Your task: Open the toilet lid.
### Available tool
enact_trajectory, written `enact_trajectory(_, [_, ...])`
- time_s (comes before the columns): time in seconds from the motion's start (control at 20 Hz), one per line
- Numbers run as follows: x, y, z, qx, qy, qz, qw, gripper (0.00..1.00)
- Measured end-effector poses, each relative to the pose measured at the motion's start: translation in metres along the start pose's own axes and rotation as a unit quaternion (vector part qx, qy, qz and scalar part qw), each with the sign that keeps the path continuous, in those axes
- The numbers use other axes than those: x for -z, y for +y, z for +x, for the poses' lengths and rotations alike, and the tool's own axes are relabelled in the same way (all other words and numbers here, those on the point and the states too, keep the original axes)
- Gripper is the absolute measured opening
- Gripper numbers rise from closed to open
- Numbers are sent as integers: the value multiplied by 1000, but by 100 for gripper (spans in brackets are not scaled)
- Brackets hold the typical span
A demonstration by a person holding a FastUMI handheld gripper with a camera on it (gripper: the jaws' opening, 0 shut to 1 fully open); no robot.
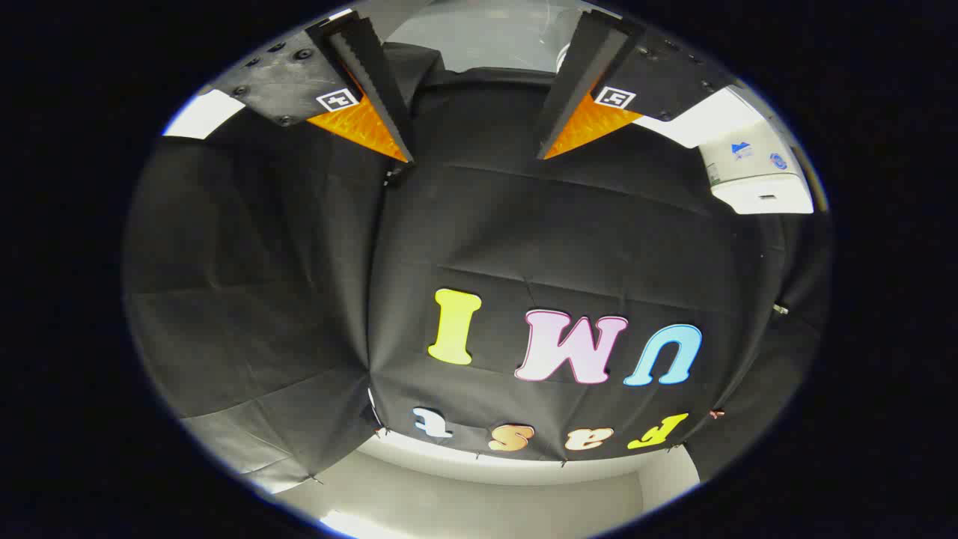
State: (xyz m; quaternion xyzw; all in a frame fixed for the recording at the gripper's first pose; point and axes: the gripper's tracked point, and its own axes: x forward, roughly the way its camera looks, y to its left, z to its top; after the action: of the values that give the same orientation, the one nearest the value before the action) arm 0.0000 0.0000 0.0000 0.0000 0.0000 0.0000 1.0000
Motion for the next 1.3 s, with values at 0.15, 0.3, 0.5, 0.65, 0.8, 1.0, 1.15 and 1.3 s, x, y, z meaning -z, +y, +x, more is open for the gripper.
enact_trajectory(0.15, [-9,1,2,14,-14,10,1000,98])
enact_trajectory(0.3, [-6,13,8,14,-19,-8,1000,98])
enact_trajectory(0.5, [-15,34,5,0,-28,-11,1000,98])
enact_trajectory(0.65, [-18,36,9,1,-37,-20,999,98])
enact_trajectory(0.8, [-11,38,10,-5,-26,-21,999,98])
enact_trajectory(1.0, [-5,38,11,-25,-12,-1,1000,98])
enact_trajectory(1.15, [-1,33,15,-29,-9,4,1000,98])
enact_trajectory(1.3, [13,38,19,-46,6,5,999,98])
